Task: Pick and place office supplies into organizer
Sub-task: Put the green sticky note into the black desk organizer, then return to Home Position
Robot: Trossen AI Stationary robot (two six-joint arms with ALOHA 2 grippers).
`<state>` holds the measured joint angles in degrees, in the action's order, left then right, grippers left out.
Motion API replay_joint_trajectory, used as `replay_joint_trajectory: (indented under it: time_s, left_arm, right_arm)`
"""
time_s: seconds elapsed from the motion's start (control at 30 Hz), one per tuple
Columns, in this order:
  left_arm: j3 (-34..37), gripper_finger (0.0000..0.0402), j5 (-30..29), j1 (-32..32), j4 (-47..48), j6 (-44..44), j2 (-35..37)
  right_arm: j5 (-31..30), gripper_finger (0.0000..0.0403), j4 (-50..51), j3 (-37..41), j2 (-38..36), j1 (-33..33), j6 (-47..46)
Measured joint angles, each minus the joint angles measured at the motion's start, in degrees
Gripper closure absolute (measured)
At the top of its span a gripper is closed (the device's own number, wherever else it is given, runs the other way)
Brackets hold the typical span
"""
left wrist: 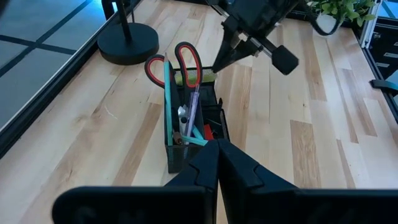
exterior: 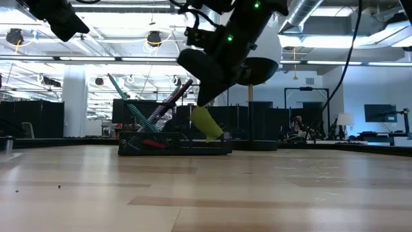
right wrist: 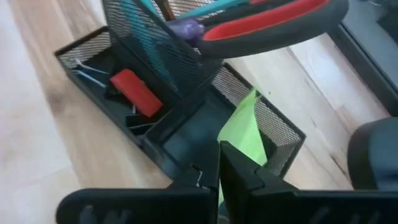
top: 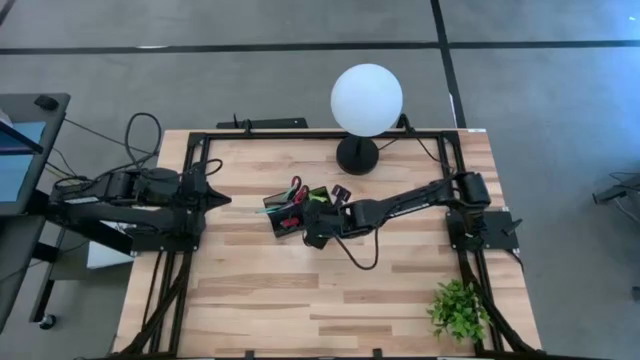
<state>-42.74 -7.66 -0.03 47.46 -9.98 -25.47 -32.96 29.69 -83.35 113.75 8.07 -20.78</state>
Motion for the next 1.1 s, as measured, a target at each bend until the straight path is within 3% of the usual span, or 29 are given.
replay_joint_trajectory:
  time_s: [0.13,0.5,0.7,0.9,1.1]
  left_arm:
    - [0.0,0.0401,0.0,0.0,0.0,0.0,0.0]
    - [0.0,0.0401,0.0,0.0,0.0,0.0,0.0]
    - [0.0,0.0401,0.0,0.0,0.0,0.0,0.0]
    - [0.0,0.0401,0.0,0.0,0.0,0.0,0.0]
    - [0.0,0.0401,0.0,0.0,0.0,0.0,0.0]
  right_arm:
    - [0.1,0.0385,-0.1,0.0,0.0,-1.0,2.6]
    - [-0.3,0.026,-1.0,0.0,0.0,-3.6,2.8]
    - [0.2,0.0229,-4.1,-1.0,-0.7,-3.6,0.9]
    - [-0.4,0.0227,10.5,-9.5,-0.6,-1.5,-0.5]
    - [-3.3,0.0237,37.3,-25.1,-0.6,2.8,0.6]
